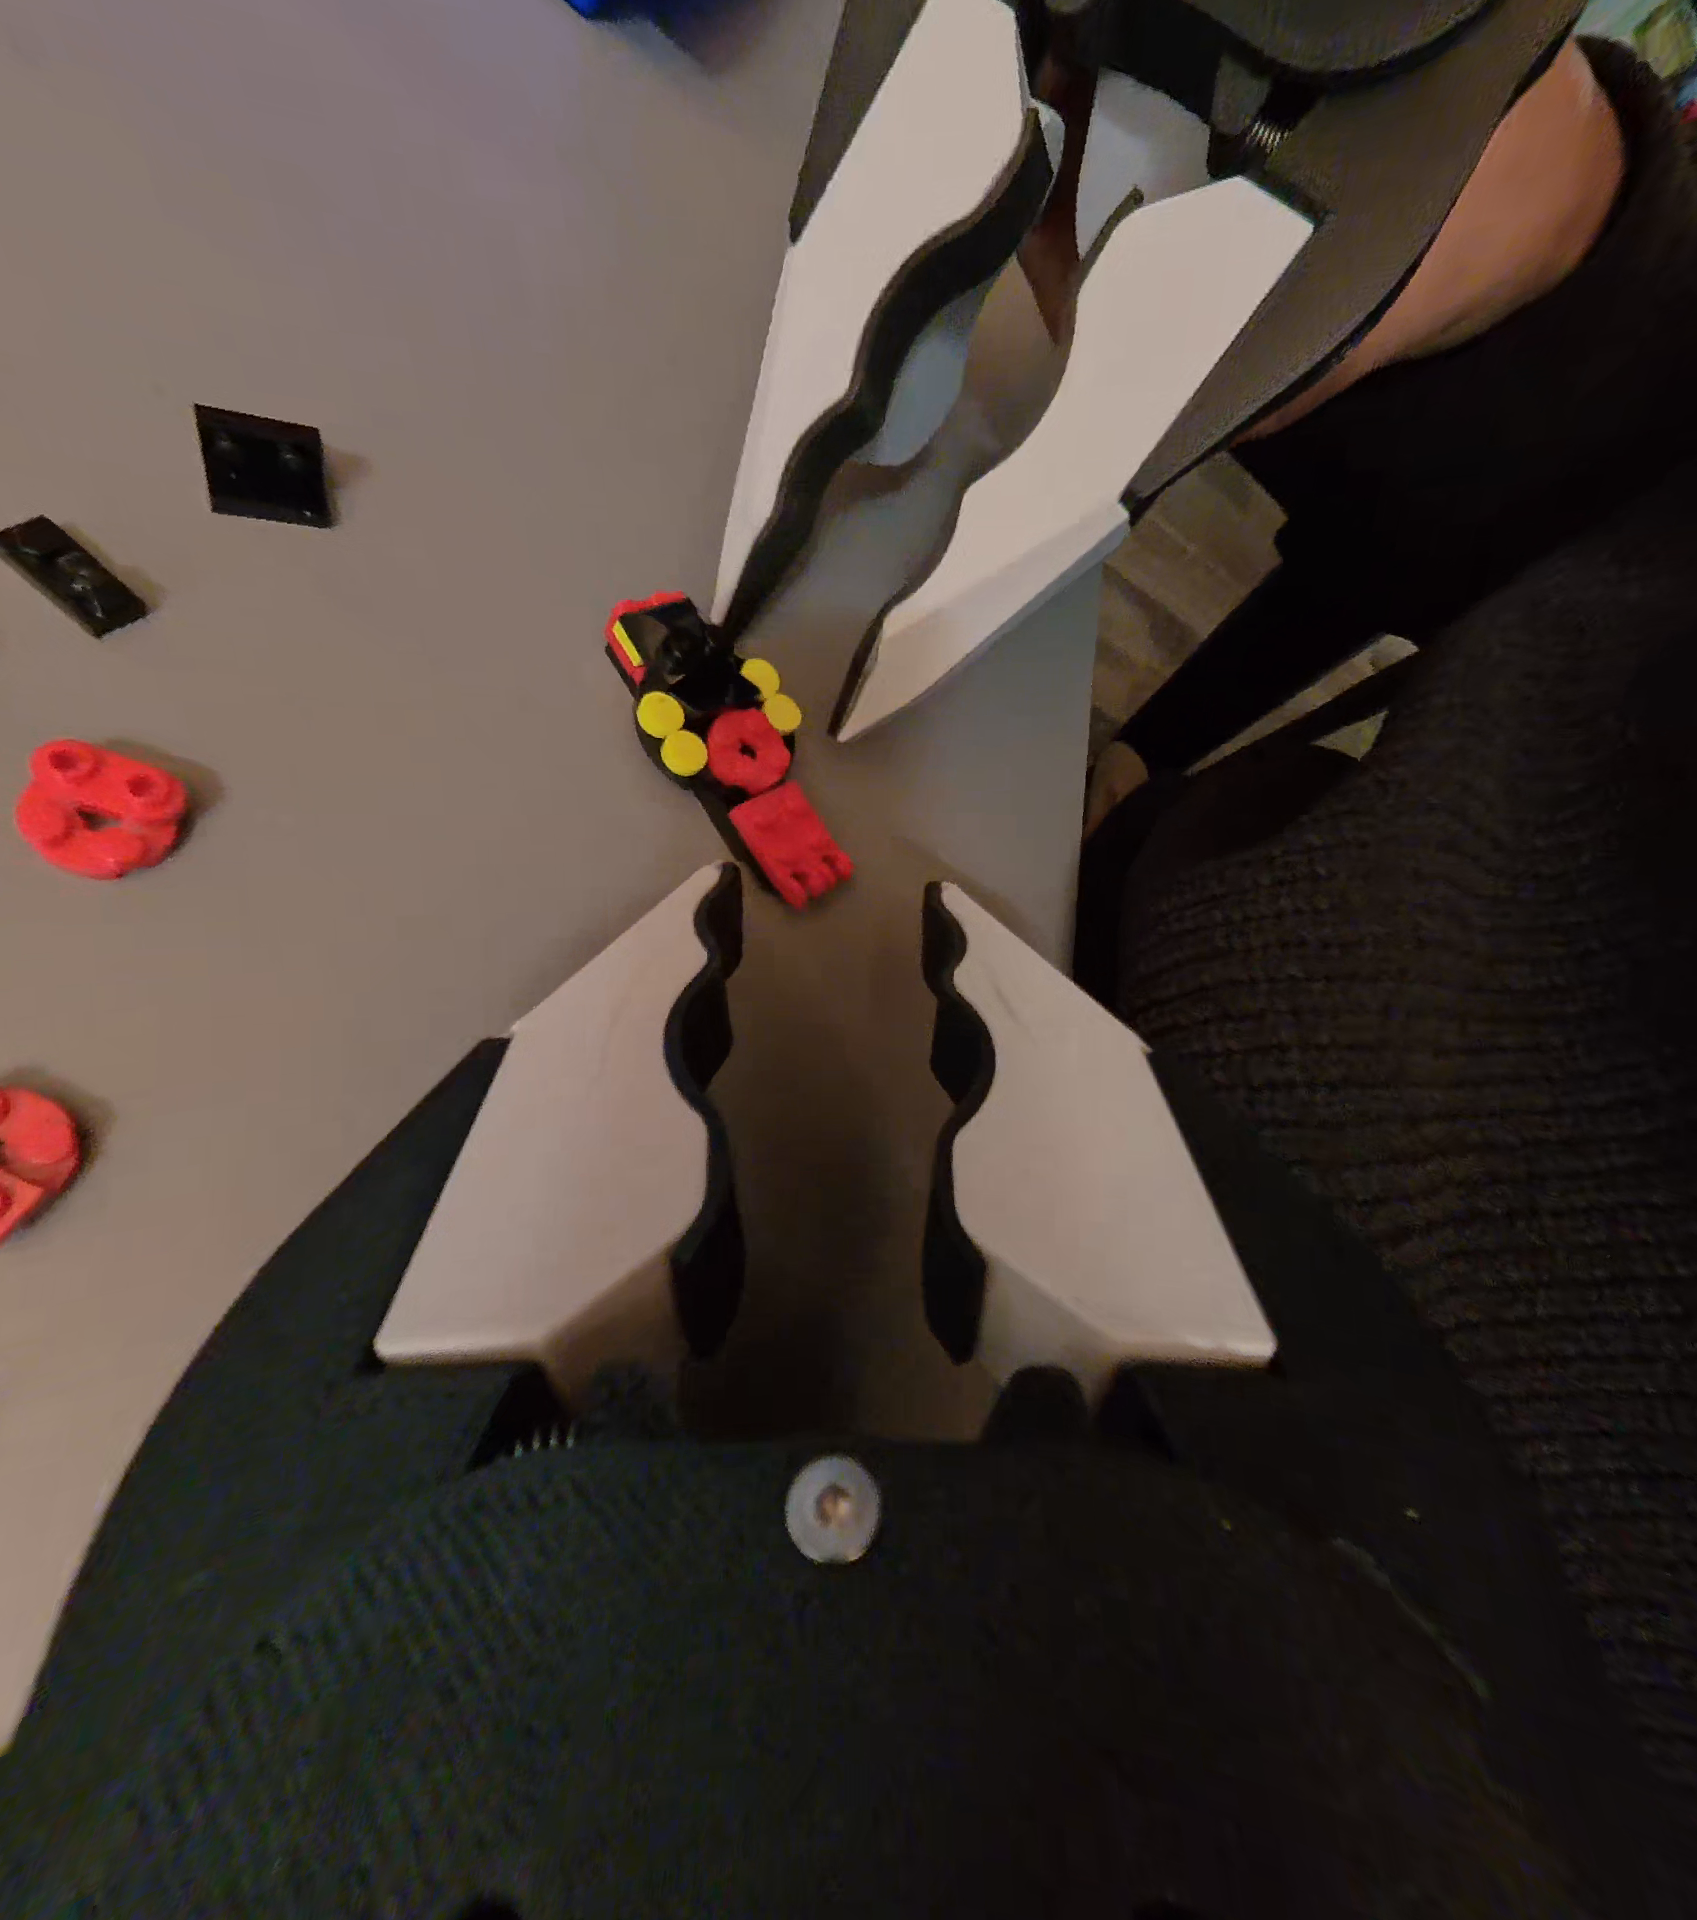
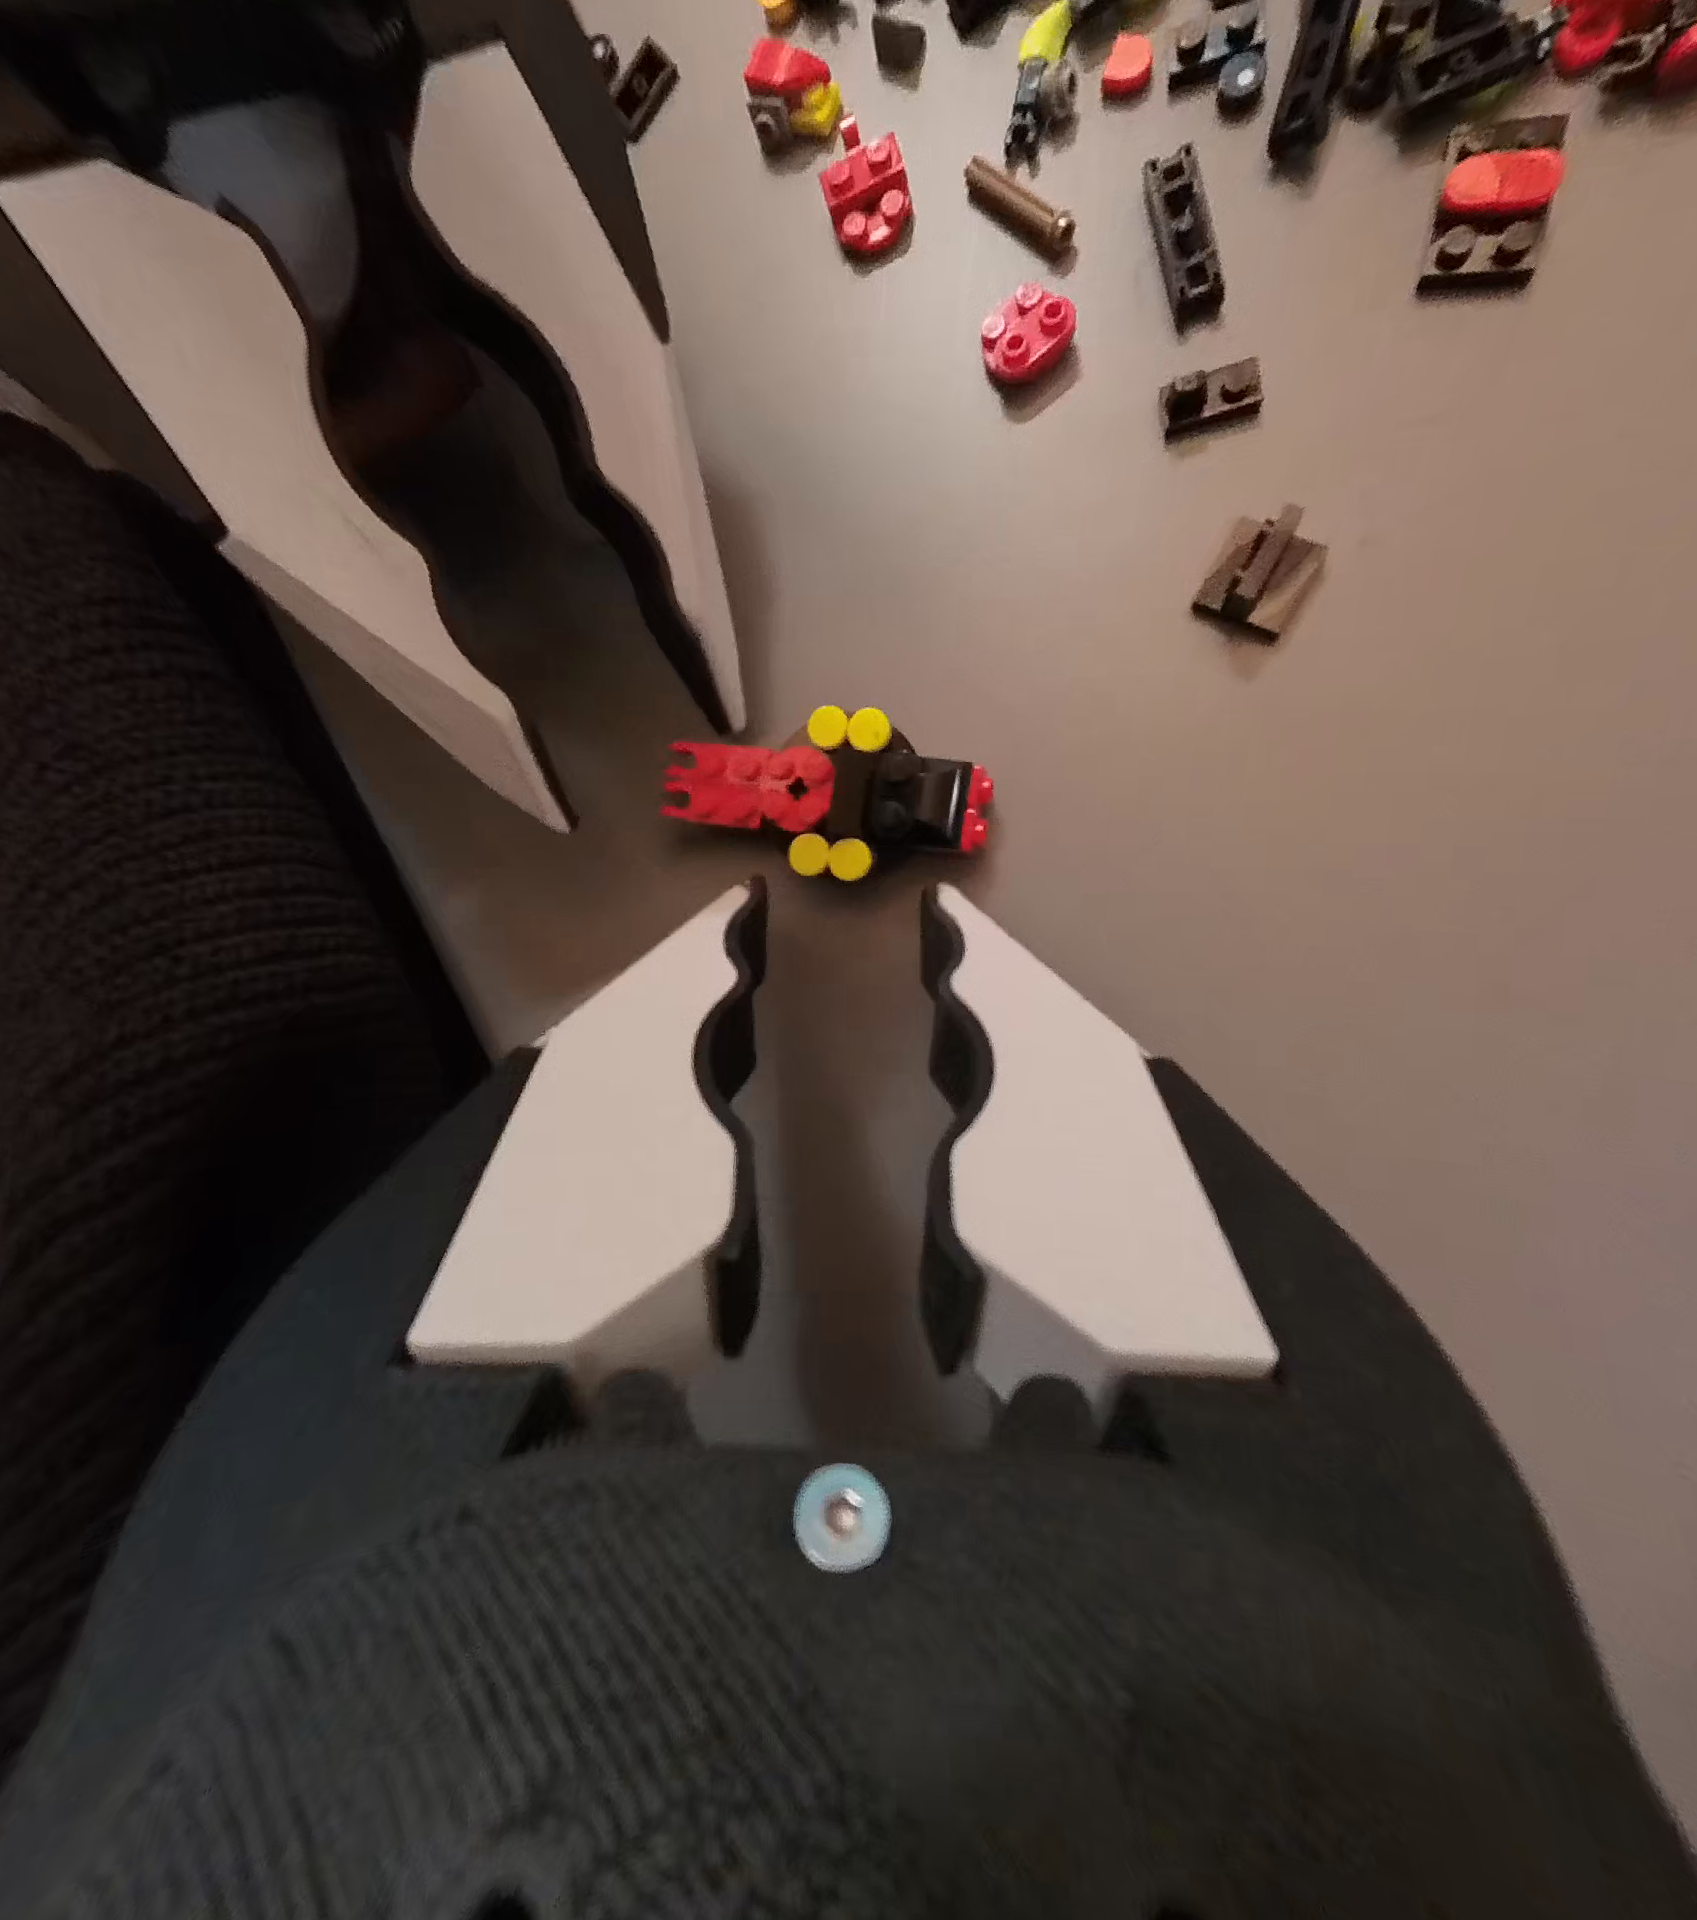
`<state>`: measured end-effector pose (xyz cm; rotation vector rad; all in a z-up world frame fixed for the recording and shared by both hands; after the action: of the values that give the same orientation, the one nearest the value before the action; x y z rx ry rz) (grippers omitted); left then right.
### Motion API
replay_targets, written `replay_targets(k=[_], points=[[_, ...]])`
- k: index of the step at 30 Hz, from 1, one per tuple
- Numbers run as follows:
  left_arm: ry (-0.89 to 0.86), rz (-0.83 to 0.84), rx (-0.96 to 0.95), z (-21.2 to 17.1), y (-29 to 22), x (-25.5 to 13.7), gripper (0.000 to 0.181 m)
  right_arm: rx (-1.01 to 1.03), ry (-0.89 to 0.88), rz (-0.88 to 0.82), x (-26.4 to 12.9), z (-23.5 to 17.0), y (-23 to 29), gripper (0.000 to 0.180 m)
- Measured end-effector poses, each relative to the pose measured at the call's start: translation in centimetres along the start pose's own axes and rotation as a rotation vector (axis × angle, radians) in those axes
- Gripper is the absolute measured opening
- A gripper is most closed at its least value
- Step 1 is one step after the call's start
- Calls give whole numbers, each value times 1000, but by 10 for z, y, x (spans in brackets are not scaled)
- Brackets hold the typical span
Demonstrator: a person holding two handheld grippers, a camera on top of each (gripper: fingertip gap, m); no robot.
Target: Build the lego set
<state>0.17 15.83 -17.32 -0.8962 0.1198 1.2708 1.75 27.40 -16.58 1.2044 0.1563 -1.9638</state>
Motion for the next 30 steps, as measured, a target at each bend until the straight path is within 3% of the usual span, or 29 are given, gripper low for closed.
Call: replay_targets(k=[11,18,23,27,30], points=[[-21,-141,-29,10,-16,19,34,42,-250,-112,-28,10,-12,40],[-79,-188,97,30,-27,20,33,64,-252,-190,-32,-4,3,43],[-146,-110,200,43,-15,0,25,84,-259,-196,-31,-12,10,45],[-206,-51,147,53,2,-12,28,53,-249,-183,-24,-11,18,46],[-277,-81,85,59,2,-19,30,-5,-213,-166,-16,-13,22,34]])
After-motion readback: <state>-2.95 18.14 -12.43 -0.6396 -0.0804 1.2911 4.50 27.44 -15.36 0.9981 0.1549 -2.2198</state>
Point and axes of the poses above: each gripper's, where its closed fingertips meet, x out along the fingers, z out of its top, y = z × x across the jaws, the point moved 6 cm from there along -x, back along the fingers
